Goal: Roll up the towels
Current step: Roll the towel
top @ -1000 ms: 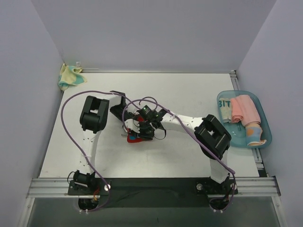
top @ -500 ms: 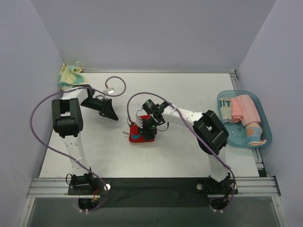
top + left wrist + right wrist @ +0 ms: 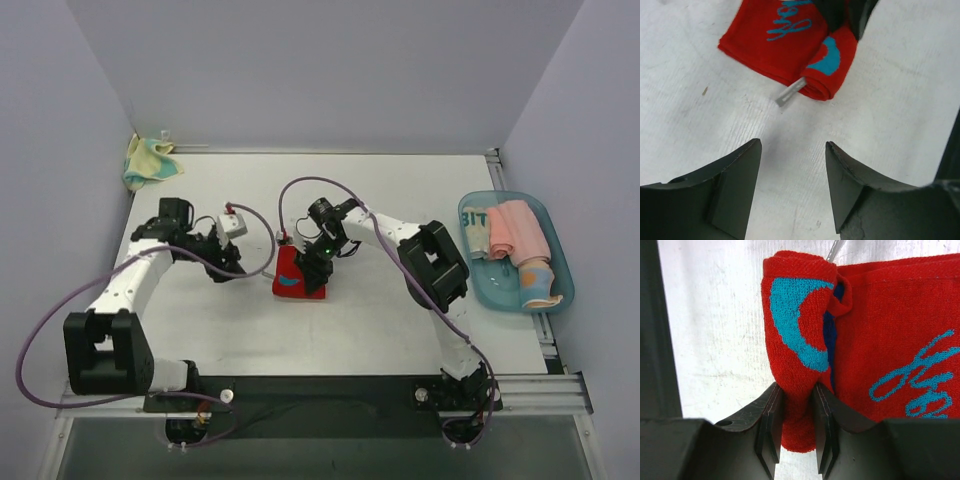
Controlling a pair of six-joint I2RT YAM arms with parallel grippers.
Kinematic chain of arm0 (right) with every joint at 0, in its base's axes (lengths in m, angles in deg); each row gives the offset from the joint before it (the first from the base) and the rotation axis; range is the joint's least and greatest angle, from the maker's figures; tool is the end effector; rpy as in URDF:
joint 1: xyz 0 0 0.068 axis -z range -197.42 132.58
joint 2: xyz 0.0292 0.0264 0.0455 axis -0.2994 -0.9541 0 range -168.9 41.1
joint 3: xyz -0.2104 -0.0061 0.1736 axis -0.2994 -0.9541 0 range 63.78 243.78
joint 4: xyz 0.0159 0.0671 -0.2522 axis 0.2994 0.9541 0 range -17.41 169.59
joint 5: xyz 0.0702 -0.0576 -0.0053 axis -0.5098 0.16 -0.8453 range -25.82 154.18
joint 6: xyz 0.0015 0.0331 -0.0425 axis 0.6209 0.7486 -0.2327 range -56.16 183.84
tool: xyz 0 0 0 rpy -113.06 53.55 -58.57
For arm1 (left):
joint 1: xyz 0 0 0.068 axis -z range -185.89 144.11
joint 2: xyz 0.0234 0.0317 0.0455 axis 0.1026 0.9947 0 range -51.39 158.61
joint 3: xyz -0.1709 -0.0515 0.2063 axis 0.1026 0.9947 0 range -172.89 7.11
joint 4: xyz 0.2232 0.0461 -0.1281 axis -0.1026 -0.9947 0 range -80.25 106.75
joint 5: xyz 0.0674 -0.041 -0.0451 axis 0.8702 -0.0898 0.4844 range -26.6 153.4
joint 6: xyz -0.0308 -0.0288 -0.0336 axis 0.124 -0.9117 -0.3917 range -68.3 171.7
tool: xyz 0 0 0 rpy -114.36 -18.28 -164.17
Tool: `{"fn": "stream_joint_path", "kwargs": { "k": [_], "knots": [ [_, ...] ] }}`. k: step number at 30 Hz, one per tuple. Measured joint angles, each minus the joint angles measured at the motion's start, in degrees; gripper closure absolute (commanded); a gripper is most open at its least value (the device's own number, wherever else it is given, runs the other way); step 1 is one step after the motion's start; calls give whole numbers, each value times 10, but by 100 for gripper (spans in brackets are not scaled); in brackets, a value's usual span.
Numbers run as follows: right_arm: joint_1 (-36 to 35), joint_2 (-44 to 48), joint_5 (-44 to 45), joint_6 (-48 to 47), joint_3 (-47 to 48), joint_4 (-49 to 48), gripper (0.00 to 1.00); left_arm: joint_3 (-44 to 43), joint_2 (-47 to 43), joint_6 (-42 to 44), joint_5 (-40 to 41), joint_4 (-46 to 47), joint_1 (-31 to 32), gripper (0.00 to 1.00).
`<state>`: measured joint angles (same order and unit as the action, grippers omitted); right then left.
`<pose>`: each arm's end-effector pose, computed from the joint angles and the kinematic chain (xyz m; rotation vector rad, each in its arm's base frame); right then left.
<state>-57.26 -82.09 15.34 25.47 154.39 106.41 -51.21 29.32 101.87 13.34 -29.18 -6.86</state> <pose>0.3226 0.3039 0.1637 -1.7729 1.8029 1.1496 0.2630 -0.0227 0.2462 1.1564 2.0266 -0.7869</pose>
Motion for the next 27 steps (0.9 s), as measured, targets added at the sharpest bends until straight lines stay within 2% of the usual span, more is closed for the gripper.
{"fn": "stream_joint_path", "kwargs": {
  "k": [3,6,10,16,27],
  "knots": [
    [10,-15,-22,7,16,19,100,80,-79,22,53,58,85,31],
    [17,-38,-43,11,44,48,100,151,-145,49,120,111,200,29],
    [28,-69,-71,15,80,84,100,191,-167,75,193,167,305,30],
    [38,-89,-94,17,99,117,100,192,-108,77,258,252,348,30],
    [47,-117,-116,17,131,162,100,212,-61,90,294,362,389,32]
  ]
}}
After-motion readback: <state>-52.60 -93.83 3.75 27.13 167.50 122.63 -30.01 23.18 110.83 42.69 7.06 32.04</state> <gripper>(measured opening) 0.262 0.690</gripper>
